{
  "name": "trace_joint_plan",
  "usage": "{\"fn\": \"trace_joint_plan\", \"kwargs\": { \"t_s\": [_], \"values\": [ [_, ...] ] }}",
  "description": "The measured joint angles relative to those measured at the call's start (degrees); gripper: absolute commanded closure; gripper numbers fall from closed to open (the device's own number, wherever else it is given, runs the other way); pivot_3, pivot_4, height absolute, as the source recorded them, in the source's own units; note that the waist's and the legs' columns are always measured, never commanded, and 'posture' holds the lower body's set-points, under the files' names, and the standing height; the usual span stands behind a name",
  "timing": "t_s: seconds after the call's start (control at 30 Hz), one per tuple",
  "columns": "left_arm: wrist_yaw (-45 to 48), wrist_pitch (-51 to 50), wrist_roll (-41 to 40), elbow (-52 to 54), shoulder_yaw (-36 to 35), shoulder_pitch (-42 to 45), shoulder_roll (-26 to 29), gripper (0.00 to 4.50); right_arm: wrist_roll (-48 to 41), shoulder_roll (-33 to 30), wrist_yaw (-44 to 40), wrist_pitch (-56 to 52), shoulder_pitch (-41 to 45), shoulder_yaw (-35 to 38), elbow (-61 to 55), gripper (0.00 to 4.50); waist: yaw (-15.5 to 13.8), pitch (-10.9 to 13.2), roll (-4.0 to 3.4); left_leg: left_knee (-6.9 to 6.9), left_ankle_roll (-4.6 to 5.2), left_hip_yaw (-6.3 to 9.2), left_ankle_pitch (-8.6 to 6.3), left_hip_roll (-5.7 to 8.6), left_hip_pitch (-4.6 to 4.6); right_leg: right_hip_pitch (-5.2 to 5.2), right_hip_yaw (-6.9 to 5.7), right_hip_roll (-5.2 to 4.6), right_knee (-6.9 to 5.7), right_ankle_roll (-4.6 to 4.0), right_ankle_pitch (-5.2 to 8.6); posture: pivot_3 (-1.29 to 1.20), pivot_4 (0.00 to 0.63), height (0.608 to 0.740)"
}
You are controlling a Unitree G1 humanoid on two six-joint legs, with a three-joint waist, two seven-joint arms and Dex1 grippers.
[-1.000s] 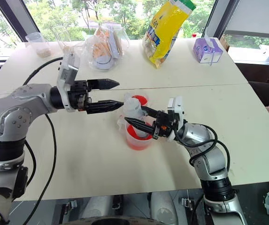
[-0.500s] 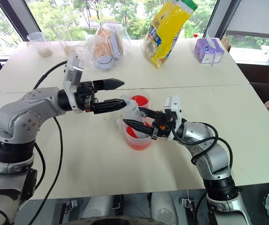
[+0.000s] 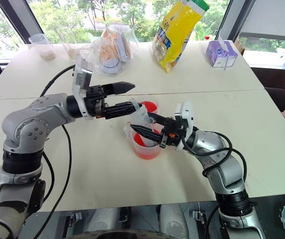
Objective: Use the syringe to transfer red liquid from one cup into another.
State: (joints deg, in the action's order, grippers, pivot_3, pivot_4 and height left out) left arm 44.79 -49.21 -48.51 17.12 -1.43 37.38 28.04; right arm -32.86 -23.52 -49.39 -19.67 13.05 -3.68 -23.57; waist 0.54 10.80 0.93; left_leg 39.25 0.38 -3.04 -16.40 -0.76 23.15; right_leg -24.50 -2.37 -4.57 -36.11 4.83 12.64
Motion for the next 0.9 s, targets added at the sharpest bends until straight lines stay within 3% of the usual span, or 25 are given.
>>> {"fn": "trace_joint_plan", "kwargs": {
  "t_s": [0.13,0.23,0.47,0.9],
  "values": [
    [0.0,-1.4,-0.5,0.0,0.1,0.0,0.1,0.0,0.0,0.0,0.2,0.1,-1.0,-0.2,-0.3,3.12,0.0,0.0,0.0,0.0,0.0,0.0,0.0,0.0,0.0,0.0,0.0,0.0,0.0,0.0,0.0,0.0,0.15,0.74],
    [0.5,-1.6,-0.6,0.4,0.2,-0.3,0.6,0.81,-0.2,-0.1,0.6,-0.3,-1.0,-0.3,-0.4,3.12,0.0,0.0,0.0,0.0,0.0,0.0,0.0,0.0,0.0,0.0,0.0,0.01,0.0,0.0,0.0,0.0,0.15,0.74],
    [2.6,-1.5,-1.3,2.2,0.7,-0.7,0.6,4.37,-1.1,-0.2,1.3,-2.0,-0.9,0.0,-0.8,3.12,0.0,0.0,0.0,0.0,0.0,0.0,0.0,0.0,0.0,0.0,0.0,0.0,0.0,-0.01,0.0,0.0,0.15,0.74],
    [2.3,-2.8,-4.2,0.9,0.5,0.5,1.5,4.44,-4.0,-0.6,1.7,-4.9,-0.8,0.1,-1.5,3.12,0.0,0.0,0.0,0.0,0.0,0.01,0.0,0.0,0.0,0.0,0.0,0.01,0.0,-0.01,0.0,0.0,0.15,0.74]
  ]
}}
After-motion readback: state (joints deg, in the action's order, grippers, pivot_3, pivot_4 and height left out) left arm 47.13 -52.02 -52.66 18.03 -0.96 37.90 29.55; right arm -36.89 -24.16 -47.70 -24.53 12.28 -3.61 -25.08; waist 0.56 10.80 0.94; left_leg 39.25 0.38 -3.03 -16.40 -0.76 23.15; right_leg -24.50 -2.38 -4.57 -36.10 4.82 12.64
